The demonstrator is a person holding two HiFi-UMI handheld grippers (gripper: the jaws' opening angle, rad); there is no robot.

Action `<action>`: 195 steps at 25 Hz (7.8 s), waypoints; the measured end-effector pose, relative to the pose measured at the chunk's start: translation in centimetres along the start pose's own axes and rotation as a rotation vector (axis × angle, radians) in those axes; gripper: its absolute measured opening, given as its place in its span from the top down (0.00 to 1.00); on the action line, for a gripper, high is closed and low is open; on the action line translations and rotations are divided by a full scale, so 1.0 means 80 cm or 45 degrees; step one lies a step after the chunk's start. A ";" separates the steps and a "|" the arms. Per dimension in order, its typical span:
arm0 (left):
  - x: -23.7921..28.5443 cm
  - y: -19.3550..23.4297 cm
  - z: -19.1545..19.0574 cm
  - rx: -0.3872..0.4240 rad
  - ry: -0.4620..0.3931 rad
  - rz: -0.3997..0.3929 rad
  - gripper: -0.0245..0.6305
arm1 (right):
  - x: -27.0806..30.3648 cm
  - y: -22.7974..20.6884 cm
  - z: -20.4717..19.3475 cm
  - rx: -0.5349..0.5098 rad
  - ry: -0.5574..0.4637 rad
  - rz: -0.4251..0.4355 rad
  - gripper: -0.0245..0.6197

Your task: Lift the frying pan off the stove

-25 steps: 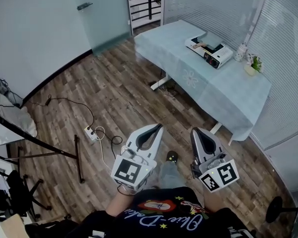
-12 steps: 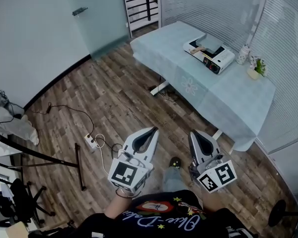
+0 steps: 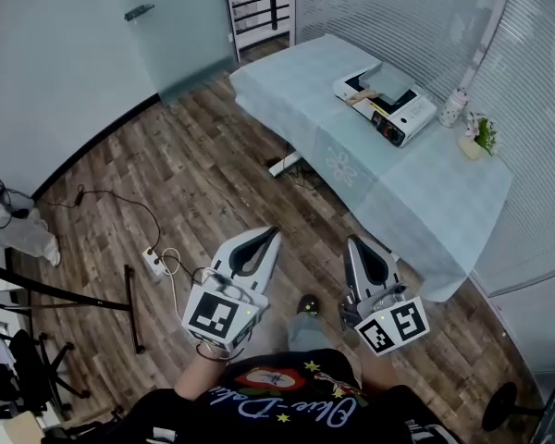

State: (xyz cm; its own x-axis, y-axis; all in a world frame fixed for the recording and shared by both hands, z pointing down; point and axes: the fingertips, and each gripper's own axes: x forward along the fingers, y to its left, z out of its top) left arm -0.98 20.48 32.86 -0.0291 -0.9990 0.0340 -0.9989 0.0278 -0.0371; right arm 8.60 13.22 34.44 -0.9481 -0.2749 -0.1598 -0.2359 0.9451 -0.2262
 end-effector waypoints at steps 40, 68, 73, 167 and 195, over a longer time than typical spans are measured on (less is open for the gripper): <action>0.232 0.052 0.019 -0.014 -0.002 -0.053 0.96 | 0.100 -0.193 0.040 -0.040 -0.057 -0.016 0.96; 0.406 0.079 0.015 0.004 -0.003 -0.440 0.96 | 0.148 -0.312 0.047 -0.001 -0.091 -0.358 0.96; 0.457 0.116 0.007 -0.010 0.008 -0.520 0.96 | 0.188 -0.345 0.038 0.018 -0.078 -0.431 0.96; 0.725 0.117 -0.113 -1.683 0.863 -1.314 0.73 | 0.429 -0.483 -0.064 1.236 -0.199 -0.303 0.74; 0.723 0.133 0.005 -1.541 0.579 -1.398 0.72 | 0.450 -0.457 0.032 1.009 -0.220 -0.155 0.73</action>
State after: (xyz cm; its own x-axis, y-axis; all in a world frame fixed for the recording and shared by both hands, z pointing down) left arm -13.26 -37.03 34.02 0.8527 -0.4800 -0.2063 -0.0008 -0.3960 0.9182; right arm -16.37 -31.64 34.50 -0.8642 -0.4518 -0.2216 -0.0527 0.5192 -0.8530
